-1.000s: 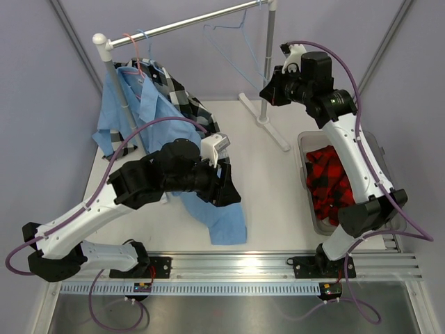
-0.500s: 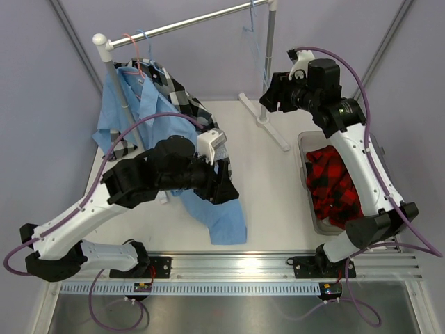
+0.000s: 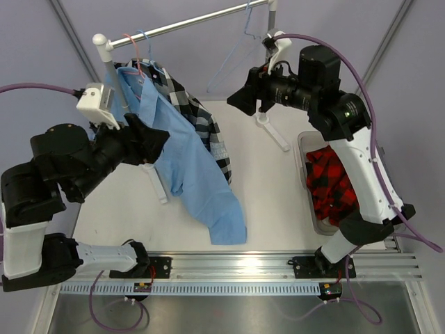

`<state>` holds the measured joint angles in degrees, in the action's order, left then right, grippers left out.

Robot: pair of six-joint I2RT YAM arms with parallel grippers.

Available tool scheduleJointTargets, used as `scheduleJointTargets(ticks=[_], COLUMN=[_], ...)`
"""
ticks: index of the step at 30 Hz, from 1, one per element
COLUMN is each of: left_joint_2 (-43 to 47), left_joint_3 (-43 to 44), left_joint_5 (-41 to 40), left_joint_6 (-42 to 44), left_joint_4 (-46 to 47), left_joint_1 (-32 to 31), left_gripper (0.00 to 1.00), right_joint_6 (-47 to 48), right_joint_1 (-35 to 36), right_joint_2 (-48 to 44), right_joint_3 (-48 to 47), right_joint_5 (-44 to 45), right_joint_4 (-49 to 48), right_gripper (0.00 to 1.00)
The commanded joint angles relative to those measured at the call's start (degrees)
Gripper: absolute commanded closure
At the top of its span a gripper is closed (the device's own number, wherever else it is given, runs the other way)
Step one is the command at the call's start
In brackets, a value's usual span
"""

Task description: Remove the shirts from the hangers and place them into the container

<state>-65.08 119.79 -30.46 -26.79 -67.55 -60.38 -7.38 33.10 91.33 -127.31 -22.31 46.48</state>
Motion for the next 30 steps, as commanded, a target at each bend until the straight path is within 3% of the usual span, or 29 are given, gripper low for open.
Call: scheduleJointTargets(ticks=[1, 11, 30], left_joint_2=[-0.1, 8.0, 10.1], left_joint_3=[1.3, -12.6, -15.1], left_joint_5=[-13.0, -11.4, -10.1], left_joint_6=[-0.8, -9.8, -10.6], left_joint_4=[-7.3, -8.5, -8.7], left_joint_1=[0.1, 0.1, 0.1], left_gripper=[0.35, 0.35, 0.34], right_joint_6=[4.0, 7.0, 4.2], right_joint_1=[0.6, 0.6, 1.8], right_joint_2=[6.0, 16.5, 18.6], right_joint_3=[-2.9, -10.7, -4.2], right_joint_5=[-5.4, -13.1, -19.6], right_joint_4=[2.6, 1.4, -5.8], right_gripper=[0.37, 0.38, 0.43])
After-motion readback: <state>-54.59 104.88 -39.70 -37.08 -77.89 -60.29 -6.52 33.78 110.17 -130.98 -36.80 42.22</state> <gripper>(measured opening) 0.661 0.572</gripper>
